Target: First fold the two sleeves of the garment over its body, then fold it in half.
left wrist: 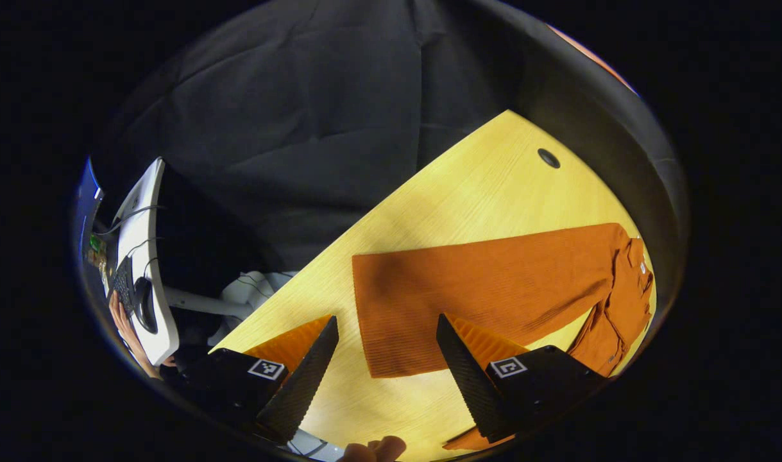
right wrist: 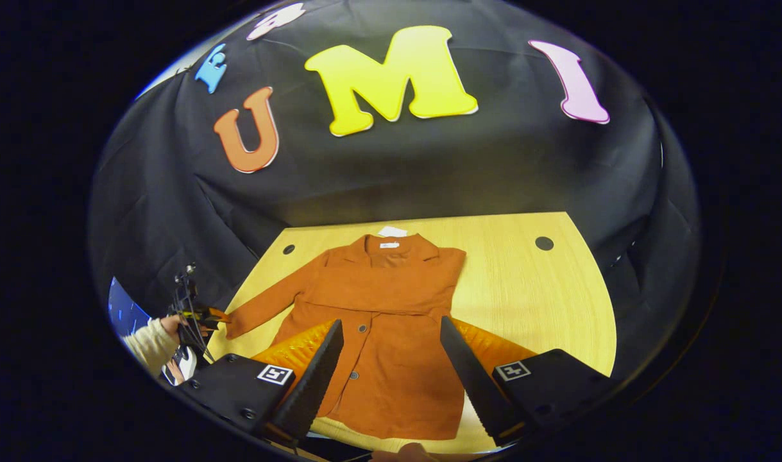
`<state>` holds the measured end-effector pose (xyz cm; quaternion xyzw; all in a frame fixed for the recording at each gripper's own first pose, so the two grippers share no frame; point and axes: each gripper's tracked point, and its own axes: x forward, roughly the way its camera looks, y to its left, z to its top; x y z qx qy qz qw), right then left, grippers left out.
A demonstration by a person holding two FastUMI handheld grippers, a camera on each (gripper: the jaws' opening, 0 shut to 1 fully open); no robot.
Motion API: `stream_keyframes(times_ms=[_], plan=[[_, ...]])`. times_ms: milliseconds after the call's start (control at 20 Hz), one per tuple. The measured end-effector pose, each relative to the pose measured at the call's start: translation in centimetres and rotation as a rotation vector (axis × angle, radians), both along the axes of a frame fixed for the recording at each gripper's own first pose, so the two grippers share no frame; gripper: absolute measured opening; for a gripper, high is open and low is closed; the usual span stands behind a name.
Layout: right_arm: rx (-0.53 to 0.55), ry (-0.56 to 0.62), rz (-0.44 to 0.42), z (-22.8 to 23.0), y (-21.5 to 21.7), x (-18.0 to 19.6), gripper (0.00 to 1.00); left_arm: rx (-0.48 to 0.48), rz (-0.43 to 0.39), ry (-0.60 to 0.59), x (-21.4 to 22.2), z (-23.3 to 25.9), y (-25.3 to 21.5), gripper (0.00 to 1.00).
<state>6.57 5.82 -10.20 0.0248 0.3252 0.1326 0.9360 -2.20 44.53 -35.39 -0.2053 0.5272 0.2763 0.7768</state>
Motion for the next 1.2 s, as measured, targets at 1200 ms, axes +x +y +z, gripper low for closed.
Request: stream_keyframes(times_ms=[1200], plan=[[0.155, -0.050, 0.080, 4.1, 4.5, -3.4, 0.98, -0.281, 0.068, 0.307, -0.4, -2.0, -2.2, 0.78]])
